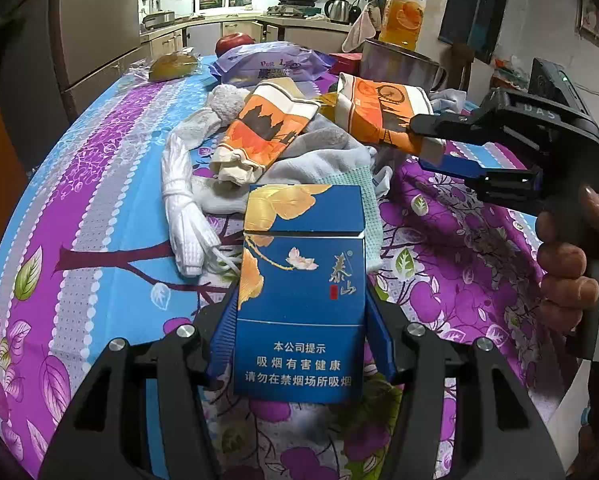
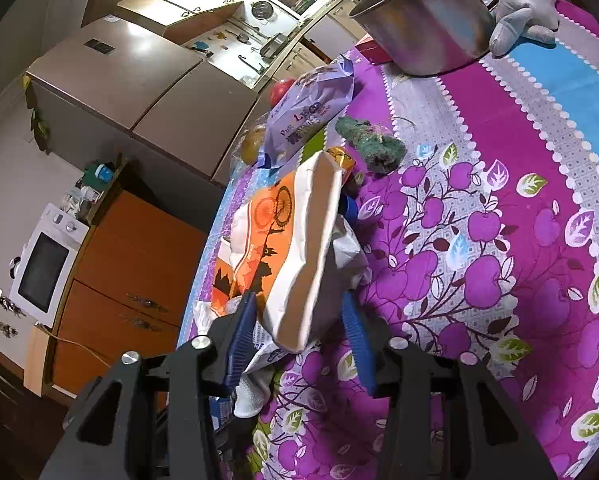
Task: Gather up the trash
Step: 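Grasp the blue cigarette pack with the left tool while the right tool grasps the orange bag, then carry the pack and orange bag over the green bin and release both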
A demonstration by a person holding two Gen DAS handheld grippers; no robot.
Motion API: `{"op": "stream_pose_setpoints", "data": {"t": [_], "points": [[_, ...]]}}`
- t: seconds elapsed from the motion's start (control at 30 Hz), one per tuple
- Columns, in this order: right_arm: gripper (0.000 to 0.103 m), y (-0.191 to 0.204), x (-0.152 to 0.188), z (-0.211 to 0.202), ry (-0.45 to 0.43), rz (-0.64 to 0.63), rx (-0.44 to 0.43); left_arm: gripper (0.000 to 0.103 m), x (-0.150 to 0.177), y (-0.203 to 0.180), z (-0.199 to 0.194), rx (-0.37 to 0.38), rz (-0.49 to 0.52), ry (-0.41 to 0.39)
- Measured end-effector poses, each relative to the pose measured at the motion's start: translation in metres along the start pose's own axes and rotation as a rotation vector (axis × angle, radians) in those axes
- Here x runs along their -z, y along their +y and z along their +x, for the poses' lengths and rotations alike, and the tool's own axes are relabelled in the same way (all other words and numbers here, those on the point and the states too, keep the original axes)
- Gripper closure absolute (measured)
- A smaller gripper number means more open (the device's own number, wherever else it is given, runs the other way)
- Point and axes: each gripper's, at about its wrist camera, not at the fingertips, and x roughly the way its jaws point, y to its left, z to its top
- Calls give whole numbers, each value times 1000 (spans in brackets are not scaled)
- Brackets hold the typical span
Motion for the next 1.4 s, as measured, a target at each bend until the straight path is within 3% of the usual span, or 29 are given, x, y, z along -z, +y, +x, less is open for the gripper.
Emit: {"op": "stream_pose_setpoints", "data": {"t": [0.3,0.53,0.7,0.93,1.4], "points": [[84,34,25,-35,-81,-161,67,49,0,-1,-4,-9,-28,-24],[85,82,64,-76,-243,-454,265,50,0,-1,-16,-20,-65,-68],[85,105,94,-93,-321,-594,365,50,-5,-2,-35,-31,-92,-126],[85,113,123,-111,-366,-661,460,50,-18,-9,-62,-69,-111,-208],[85,119,138,-170,-448,-660,531,50,-46,-64,-78,-31,-48,-282]]}}
